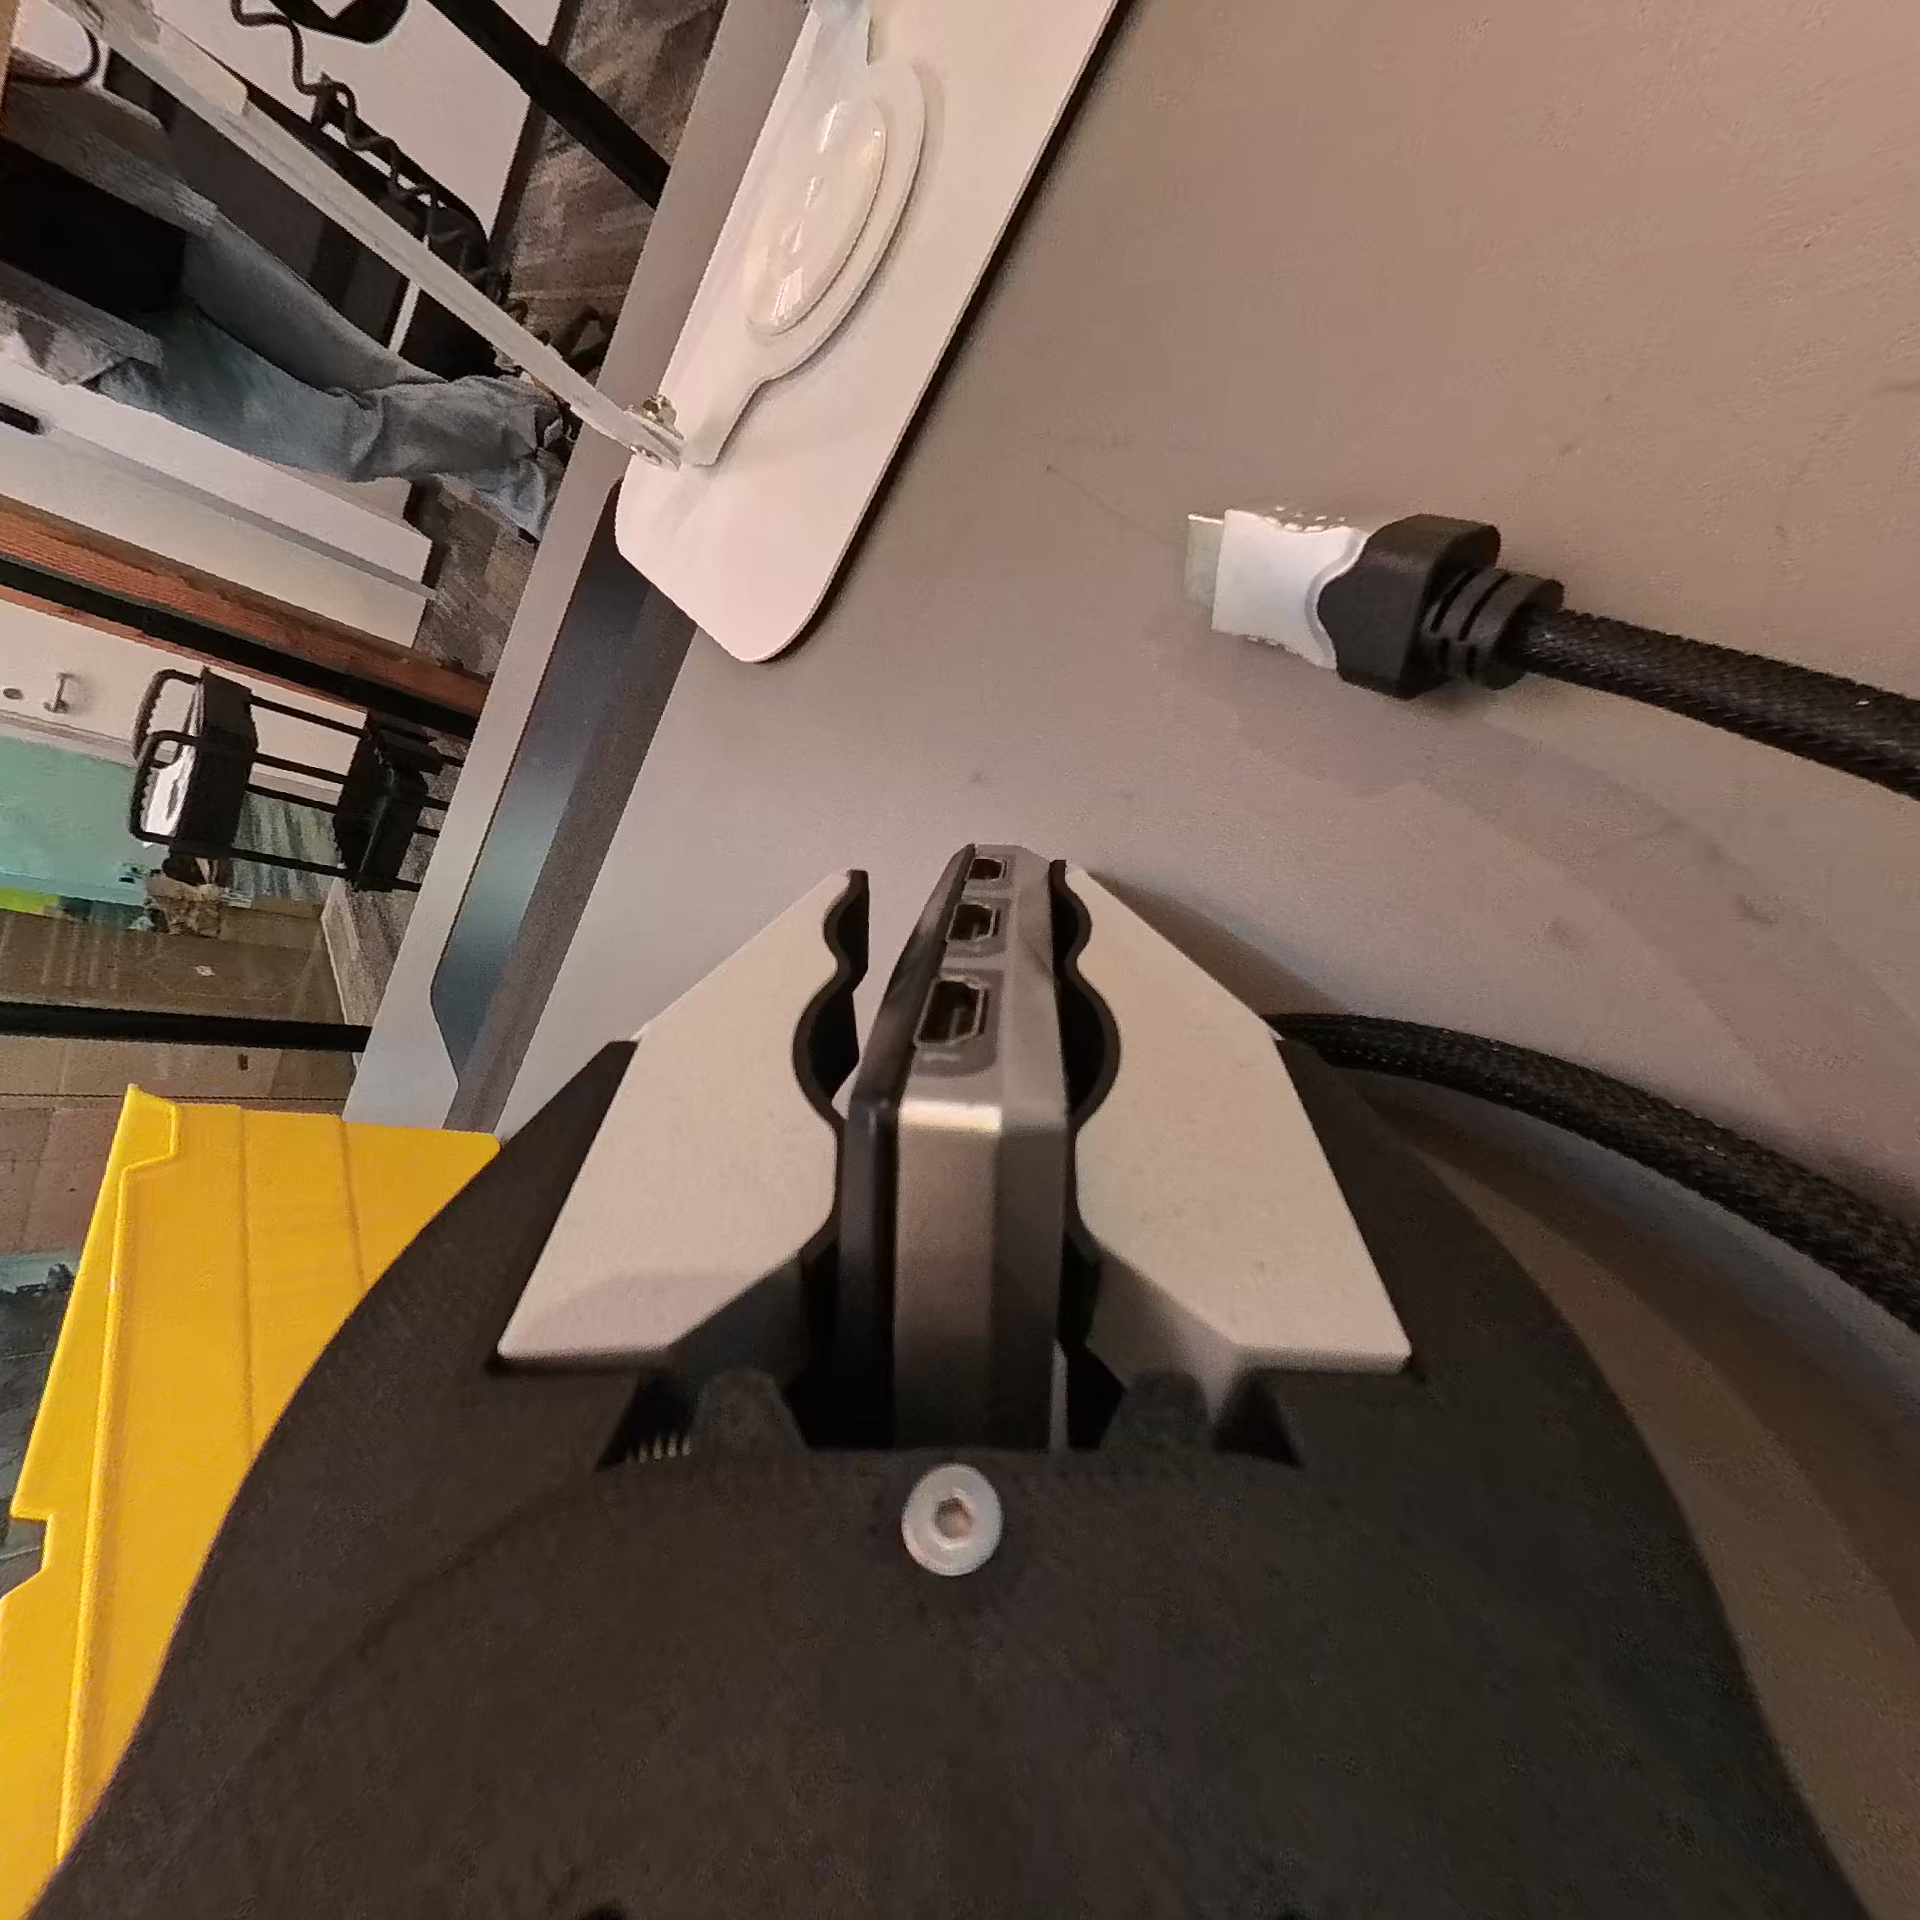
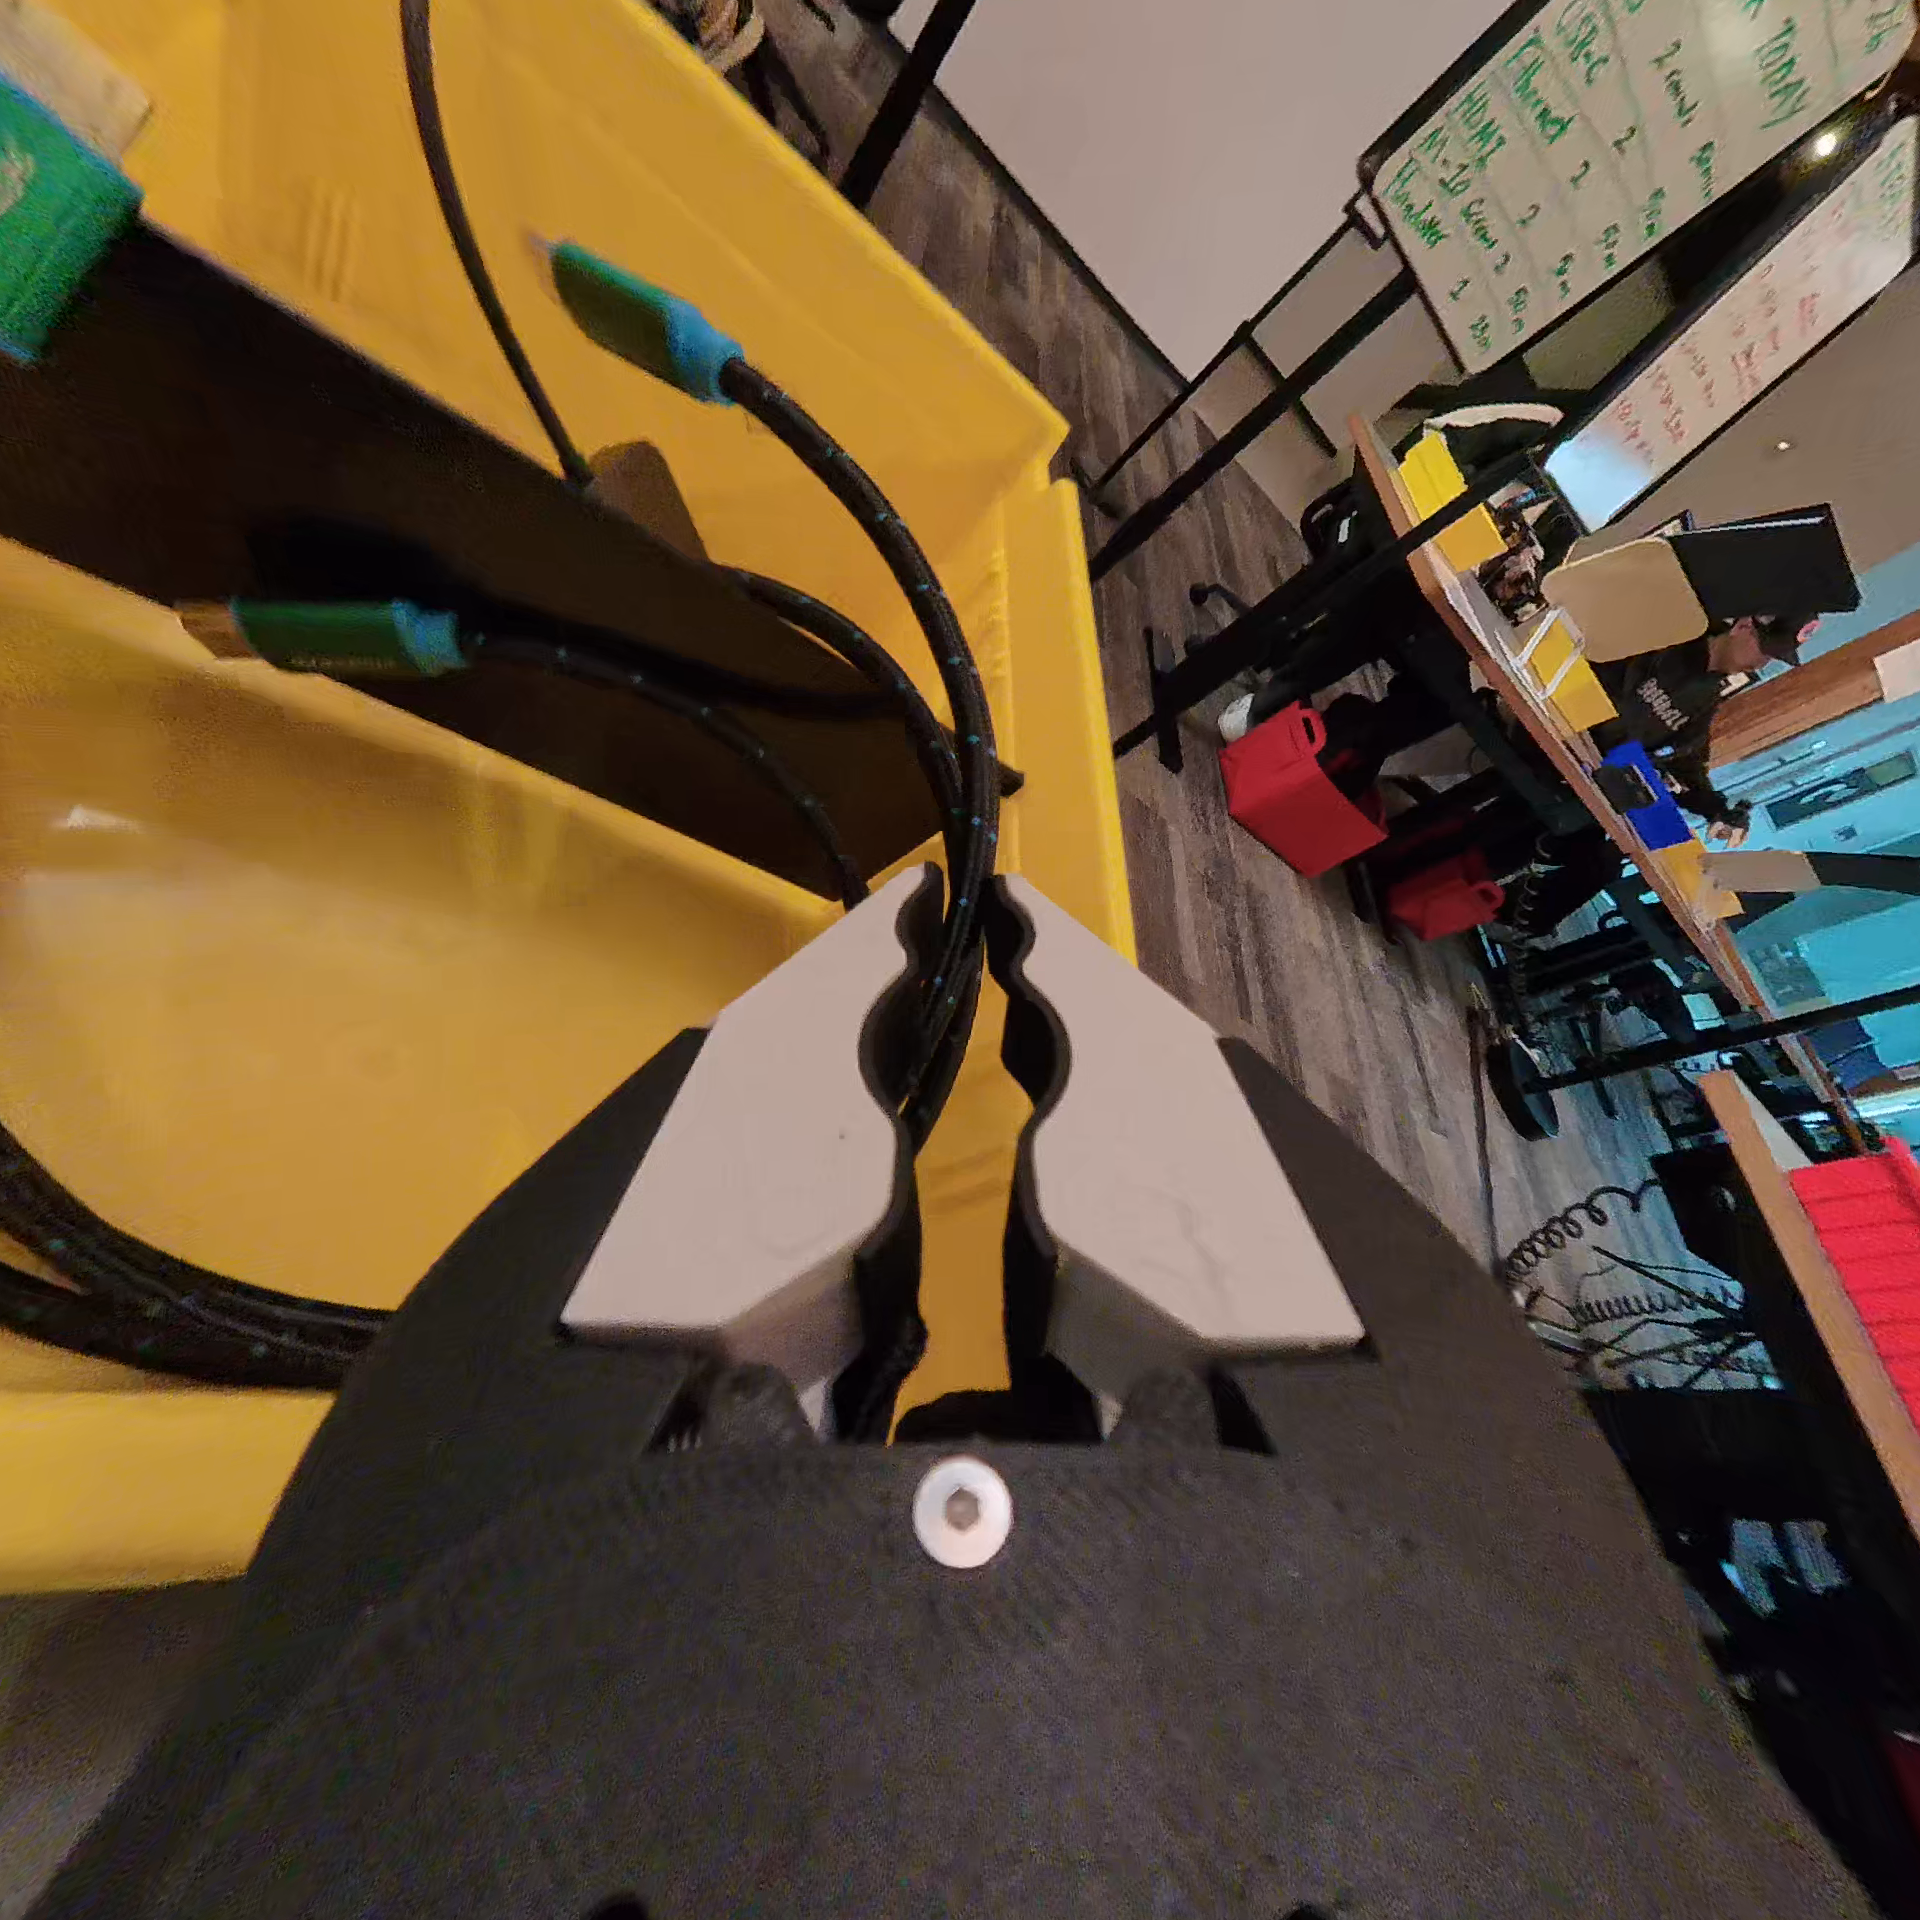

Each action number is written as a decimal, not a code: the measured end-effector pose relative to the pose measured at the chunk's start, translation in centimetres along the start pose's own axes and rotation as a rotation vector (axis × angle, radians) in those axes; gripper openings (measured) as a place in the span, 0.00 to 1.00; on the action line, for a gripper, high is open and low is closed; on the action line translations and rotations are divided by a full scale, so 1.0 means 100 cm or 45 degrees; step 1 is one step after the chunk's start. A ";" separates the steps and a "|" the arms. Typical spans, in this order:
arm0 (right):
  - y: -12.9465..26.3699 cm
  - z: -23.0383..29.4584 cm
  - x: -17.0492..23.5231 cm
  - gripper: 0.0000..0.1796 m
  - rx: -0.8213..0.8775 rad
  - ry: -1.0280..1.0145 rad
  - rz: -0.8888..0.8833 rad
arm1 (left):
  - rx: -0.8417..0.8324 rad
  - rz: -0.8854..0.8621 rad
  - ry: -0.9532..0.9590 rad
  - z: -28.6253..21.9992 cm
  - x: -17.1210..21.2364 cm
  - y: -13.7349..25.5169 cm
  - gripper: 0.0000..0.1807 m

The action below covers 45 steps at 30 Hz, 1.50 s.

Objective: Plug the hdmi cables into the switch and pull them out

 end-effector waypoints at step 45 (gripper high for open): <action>0.127 0.384 -0.287 0.22 -1.287 0.882 -0.598 | 0.082 -0.304 0.012 -0.012 -0.049 0.032 0.18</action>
Point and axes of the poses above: each gripper's, where its closed fingertips meet, y back along the fingers, x out of its underside, z = x × y across the jaws, the point moved 2 cm from there along y, back along the fingers, and after that the axes turned 8 degrees about -x, right-handed, at the moved point
